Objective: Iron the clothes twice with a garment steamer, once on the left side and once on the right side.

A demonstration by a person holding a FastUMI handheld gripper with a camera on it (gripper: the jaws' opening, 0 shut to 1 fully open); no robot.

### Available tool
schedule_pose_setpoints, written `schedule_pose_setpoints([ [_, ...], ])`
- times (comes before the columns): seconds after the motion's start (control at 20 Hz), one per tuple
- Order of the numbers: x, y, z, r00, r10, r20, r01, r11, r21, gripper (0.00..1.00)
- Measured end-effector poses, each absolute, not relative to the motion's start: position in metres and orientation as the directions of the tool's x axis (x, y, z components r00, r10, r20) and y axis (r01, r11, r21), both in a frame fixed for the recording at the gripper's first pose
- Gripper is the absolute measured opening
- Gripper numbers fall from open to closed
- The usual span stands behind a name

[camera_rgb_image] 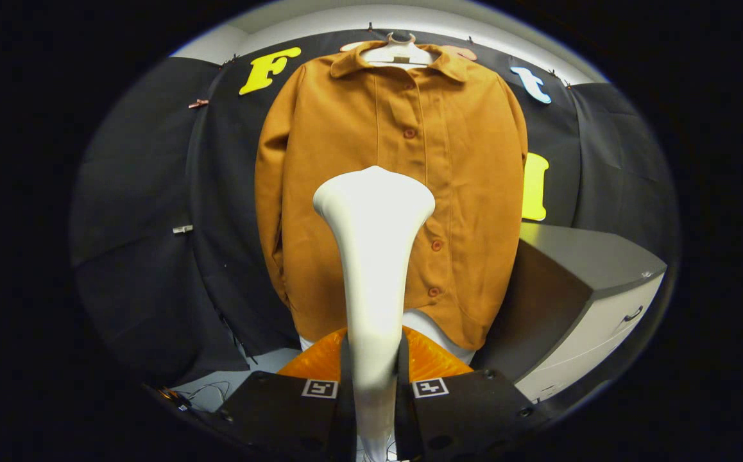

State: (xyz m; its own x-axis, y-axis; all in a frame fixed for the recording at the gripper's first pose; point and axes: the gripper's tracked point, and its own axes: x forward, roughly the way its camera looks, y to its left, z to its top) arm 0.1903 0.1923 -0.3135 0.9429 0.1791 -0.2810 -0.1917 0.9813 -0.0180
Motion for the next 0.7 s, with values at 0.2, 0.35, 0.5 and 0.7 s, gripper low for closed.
schedule_pose_setpoints([
  [0.2, 0.185, 0.183, -0.264, 0.956, 0.186, -0.226, -0.194, 0.981, -0.011, 0.27],
  [0.35, 0.181, 0.176, -0.226, 0.964, 0.192, -0.182, -0.196, 0.981, -0.002, 0.27],
  [0.5, 0.172, 0.170, -0.190, 0.971, 0.201, -0.133, -0.203, 0.979, -0.003, 0.27],
  [0.7, 0.164, 0.161, -0.153, 0.978, 0.194, -0.076, -0.195, 0.981, -0.008, 0.27],
])
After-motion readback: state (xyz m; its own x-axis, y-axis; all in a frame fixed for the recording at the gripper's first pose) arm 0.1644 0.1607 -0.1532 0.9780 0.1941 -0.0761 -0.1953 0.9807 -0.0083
